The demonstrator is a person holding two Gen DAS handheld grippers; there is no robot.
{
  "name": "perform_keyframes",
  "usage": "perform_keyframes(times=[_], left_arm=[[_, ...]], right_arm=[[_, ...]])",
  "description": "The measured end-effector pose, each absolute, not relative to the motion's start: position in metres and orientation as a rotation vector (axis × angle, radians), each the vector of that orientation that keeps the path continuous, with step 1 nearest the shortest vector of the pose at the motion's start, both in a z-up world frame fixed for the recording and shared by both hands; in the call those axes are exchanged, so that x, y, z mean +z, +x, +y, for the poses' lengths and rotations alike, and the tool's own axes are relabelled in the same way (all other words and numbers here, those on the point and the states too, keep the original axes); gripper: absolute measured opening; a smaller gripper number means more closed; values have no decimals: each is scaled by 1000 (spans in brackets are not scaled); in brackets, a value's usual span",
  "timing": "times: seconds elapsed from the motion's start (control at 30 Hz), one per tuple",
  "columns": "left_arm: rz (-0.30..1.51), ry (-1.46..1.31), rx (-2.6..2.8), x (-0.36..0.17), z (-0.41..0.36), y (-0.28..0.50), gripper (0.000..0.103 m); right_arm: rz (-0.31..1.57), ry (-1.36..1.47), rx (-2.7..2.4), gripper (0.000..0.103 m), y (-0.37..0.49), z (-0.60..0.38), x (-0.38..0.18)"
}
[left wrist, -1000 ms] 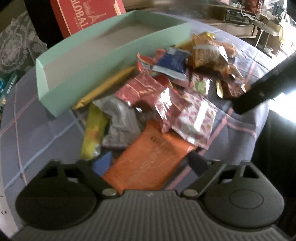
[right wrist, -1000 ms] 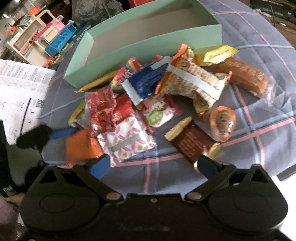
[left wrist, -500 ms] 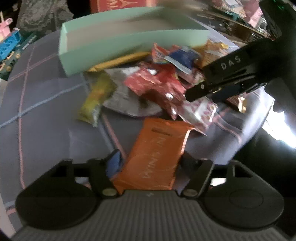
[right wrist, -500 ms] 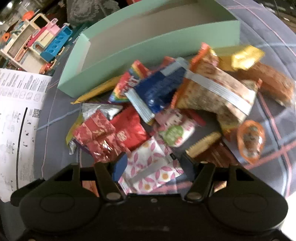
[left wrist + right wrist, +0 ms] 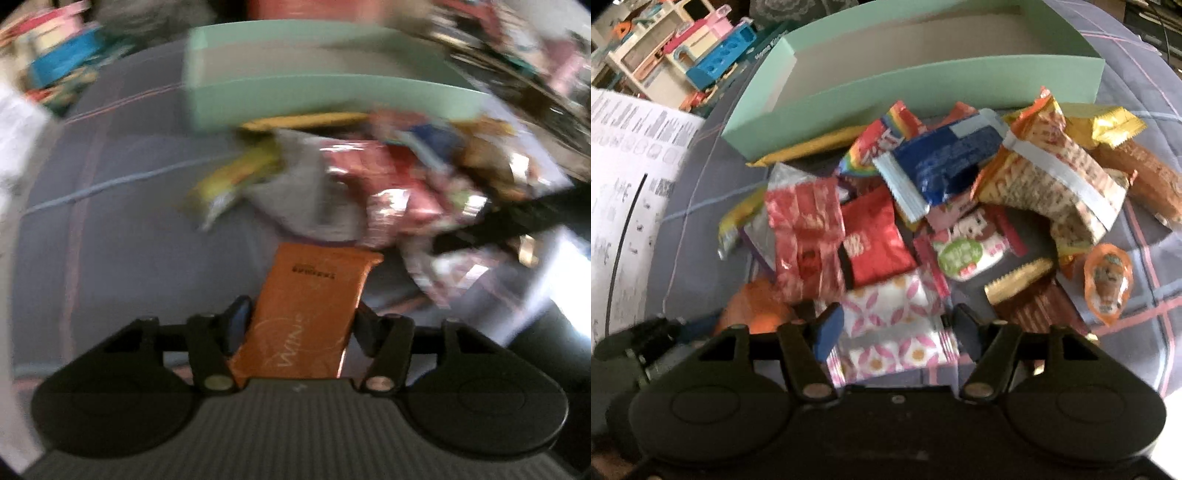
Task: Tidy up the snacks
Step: 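Grasp the orange bar with the left gripper while the right gripper grasps the pink-patterned packet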
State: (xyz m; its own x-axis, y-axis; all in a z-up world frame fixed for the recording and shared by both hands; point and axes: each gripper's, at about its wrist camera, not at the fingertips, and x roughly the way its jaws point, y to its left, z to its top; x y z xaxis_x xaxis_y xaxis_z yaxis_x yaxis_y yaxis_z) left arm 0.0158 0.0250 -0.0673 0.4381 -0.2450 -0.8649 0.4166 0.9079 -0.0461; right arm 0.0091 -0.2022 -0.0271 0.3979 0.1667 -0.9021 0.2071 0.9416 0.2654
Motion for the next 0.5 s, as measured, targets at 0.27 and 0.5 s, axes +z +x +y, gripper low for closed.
perform_keyframes(times=[0.27,0.5], left_arm=[[1046,129,-357,-67,40,12,56],[1055,126,-340,-67,36,6,57]], right_arm=[[1107,340,27,79,-5,-209,-11],[1043,283,175,79,20,-206,-18]])
